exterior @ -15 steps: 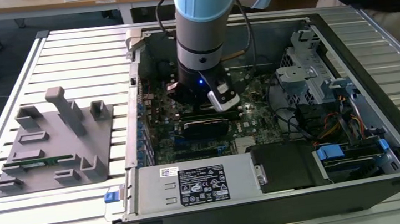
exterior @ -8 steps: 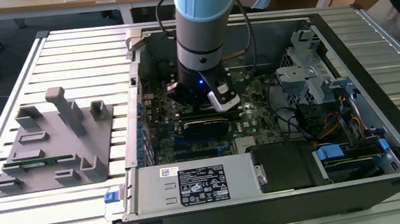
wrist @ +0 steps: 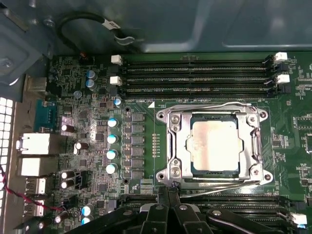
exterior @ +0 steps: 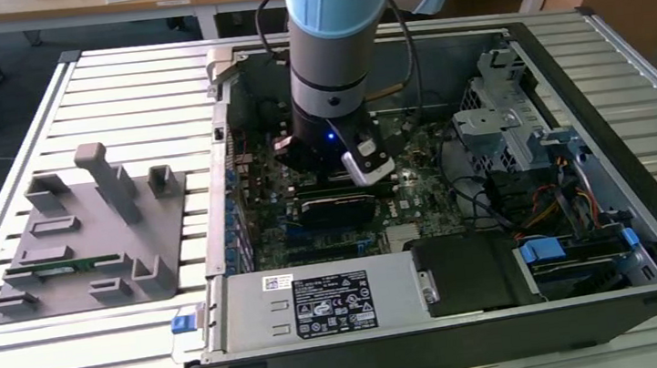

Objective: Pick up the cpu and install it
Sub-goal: 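Install the second cpu locking lever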

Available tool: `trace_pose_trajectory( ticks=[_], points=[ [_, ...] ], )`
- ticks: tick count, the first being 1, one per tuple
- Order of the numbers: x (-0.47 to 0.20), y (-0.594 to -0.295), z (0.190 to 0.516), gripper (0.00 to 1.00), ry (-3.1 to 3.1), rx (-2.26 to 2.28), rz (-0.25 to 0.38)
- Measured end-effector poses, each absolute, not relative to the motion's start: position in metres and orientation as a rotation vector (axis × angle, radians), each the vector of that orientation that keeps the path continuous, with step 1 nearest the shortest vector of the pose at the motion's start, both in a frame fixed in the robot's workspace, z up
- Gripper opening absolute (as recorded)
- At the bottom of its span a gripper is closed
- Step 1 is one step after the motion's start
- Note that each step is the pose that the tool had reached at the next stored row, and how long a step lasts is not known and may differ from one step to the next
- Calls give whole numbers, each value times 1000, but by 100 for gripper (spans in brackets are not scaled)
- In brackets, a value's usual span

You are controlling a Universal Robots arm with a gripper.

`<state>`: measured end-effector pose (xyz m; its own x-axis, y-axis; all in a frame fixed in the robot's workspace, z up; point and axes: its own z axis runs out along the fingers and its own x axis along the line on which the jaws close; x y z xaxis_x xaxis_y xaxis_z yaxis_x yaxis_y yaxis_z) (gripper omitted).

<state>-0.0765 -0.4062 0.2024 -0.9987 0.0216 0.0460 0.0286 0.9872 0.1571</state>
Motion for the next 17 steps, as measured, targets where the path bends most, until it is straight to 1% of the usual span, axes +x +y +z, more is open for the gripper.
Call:
trace_pose_trajectory(
  ticks=[4,10,17],
  points=[
    [-76,-408,202,11,-3087,-39,-254],
    [-77,-408,201,11,-3083,-38,-294],
    [-76,-408,197,11,-3081,-37,-315]
  ],
)
